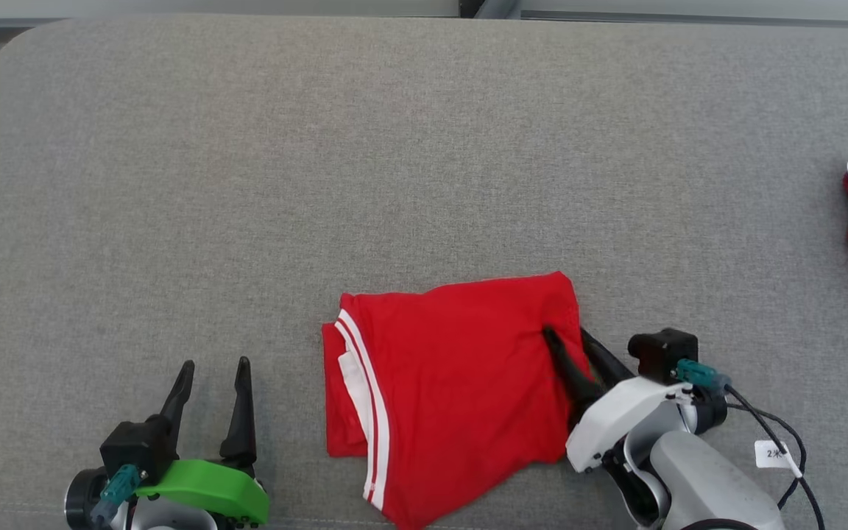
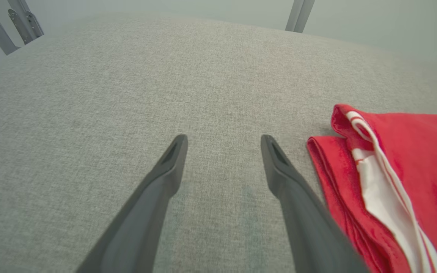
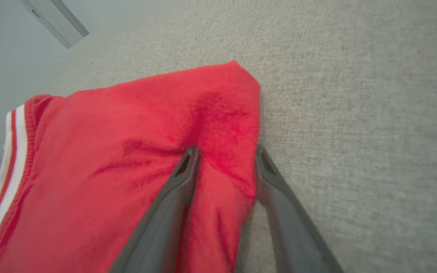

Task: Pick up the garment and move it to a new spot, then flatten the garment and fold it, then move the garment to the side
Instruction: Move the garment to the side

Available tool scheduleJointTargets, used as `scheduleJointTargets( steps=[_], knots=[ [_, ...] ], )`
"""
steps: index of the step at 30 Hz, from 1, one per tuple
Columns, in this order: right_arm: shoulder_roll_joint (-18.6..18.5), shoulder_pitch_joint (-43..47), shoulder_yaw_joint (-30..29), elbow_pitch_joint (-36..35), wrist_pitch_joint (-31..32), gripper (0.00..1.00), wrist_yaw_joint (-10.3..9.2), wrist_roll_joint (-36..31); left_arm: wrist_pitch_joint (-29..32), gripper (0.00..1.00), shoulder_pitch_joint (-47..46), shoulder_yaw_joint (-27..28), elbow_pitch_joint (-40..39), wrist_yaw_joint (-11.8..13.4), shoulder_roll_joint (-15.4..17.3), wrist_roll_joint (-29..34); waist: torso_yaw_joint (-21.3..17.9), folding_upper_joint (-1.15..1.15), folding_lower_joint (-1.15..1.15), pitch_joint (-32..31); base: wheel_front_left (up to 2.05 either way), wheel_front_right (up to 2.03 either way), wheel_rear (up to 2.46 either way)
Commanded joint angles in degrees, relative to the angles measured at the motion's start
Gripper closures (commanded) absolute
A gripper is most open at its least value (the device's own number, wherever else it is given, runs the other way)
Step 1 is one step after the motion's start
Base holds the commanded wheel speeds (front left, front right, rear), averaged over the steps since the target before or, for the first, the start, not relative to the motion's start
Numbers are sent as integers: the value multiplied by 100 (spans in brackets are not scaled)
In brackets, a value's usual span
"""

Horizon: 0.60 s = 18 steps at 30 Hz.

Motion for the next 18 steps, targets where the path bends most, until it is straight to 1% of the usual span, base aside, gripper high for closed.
scheduleJointTargets(
  steps=[1,5,8,12,18],
  knots=[
    [-40,39,-35,80,101,100,-2,63,3,0,-75,-1,-25,24,26,-31,19,0,0,39,0,0,0],
    [-184,-21,-562,-198,63,100,-9,-31,3,0,-62,2,-46,19,26,22,-114,0,0,-10,0,0,0],
    [-113,87,-943,-320,60,100,-6,-156,3,0,-13,84,-72,10,26,68,-350,0,0,-135,0,0,0],
    [-4,299,-1313,-453,60,100,-6,-296,3,0,148,246,-43,-8,24,165,-950,0,0,-384,0,0,0],
    [105,595,-1518,-478,61,100,-6,-445,3,0,287,314,-44,-38,25,243,-2034,0,0,-708,0,0,0]
  ],
)
